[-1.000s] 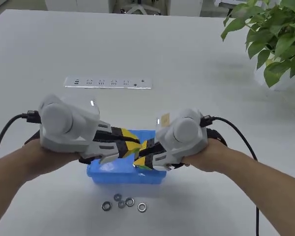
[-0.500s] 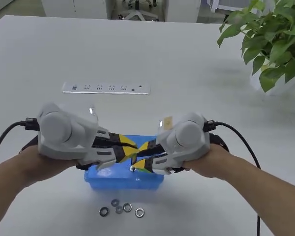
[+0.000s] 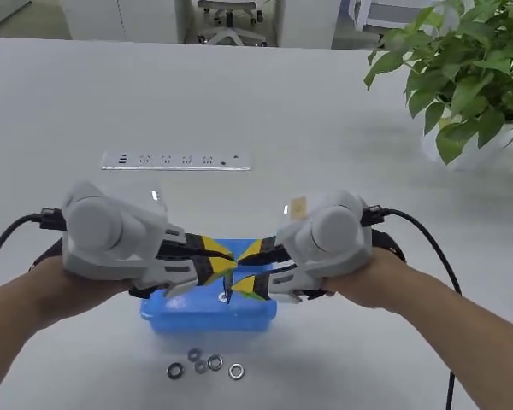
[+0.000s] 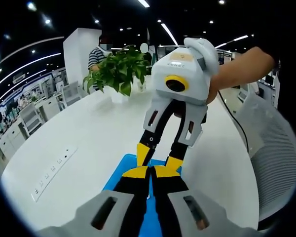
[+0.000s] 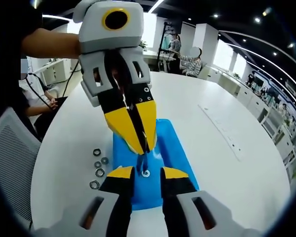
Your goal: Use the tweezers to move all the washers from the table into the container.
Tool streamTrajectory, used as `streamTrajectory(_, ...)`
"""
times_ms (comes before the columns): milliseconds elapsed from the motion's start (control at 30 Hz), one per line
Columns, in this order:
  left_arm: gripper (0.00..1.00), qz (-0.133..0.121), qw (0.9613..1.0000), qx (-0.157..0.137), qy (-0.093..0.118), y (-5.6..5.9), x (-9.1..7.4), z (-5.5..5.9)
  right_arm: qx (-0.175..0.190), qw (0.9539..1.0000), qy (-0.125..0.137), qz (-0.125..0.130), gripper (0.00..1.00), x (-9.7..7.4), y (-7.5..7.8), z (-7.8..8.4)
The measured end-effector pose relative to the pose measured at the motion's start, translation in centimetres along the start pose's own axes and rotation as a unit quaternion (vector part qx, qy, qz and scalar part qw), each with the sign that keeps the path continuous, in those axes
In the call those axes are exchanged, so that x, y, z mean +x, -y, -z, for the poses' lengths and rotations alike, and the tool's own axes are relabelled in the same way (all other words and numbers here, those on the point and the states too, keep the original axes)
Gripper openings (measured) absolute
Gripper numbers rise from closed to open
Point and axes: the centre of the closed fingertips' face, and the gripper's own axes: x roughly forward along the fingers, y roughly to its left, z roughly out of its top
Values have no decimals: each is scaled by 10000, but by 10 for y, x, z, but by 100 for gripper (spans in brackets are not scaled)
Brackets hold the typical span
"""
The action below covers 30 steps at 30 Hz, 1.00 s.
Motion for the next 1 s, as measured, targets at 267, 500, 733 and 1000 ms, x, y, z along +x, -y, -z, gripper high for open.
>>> streamTrajectory(267,6,-100,9999,72,20,1,-8,-10,89,9998,58,169,27,-19,-1,-2)
streamTrajectory(500,6,-225,9997,81,34,0,-18,-18,187,9993,85,299,32,-34,-6,-1)
streamTrajectory(733,6,-259,9996,95,20,5,-24,-24,426,9977,144,509,40,-48,-10,0)
streamTrajectory(1000,6,-244,9997,34,15,12,-30,-31,560,9963,146,643,48,-63,-17,6)
